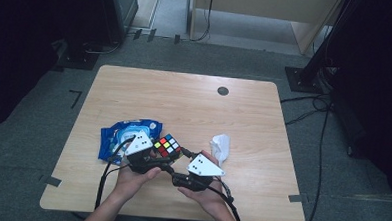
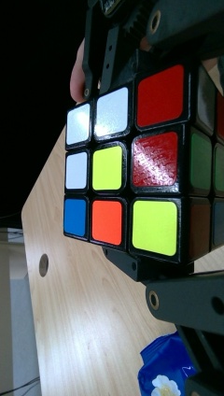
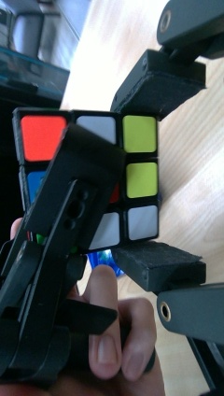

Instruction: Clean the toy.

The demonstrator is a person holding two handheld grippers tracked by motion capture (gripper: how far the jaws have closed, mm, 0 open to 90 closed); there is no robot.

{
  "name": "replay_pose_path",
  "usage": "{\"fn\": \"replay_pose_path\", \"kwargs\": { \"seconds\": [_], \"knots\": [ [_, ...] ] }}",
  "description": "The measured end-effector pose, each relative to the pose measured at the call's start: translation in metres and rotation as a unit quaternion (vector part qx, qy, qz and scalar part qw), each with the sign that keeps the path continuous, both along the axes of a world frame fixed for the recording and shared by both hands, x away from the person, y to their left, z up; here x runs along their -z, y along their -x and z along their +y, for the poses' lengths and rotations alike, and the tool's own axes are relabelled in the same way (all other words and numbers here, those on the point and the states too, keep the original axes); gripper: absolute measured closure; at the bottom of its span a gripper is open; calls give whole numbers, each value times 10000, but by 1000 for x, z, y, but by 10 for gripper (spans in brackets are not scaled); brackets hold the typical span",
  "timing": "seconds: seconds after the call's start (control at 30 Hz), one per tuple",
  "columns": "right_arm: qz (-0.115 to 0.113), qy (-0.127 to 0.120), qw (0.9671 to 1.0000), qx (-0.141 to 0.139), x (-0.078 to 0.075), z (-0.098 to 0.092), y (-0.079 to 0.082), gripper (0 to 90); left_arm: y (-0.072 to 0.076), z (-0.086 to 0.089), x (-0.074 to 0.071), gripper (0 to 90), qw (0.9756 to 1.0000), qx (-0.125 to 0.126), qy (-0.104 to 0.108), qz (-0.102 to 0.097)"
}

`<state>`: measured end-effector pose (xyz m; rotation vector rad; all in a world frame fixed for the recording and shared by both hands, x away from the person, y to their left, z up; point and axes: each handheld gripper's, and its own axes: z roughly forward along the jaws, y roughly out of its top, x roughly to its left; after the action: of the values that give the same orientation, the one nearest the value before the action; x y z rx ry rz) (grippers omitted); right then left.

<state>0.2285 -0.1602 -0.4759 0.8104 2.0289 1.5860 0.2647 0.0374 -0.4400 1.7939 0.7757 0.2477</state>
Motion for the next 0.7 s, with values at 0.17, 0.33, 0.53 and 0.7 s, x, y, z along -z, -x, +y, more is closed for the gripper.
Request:
{"fn": "replay_pose_path", "kwargs": {
  "seconds": [0.17,0.33,0.53,0.7],
  "knots": [
    [-393,337,9986,41,-2,1,4,341,-1,3,-2,341,9998,82,137,107],
    [-797,874,9930,-33,-8,-3,6,344,-4,3,-5,339,9990,260,92,349],
    [-1739,1903,9662,-85,-8,-2,12,345,-8,0,-9,318,9960,478,-212,731],
    [-2278,2569,9392,-102,-7,1,17,344,-6,-1,-8,336,9954,613,-407,608]
  ]
}}
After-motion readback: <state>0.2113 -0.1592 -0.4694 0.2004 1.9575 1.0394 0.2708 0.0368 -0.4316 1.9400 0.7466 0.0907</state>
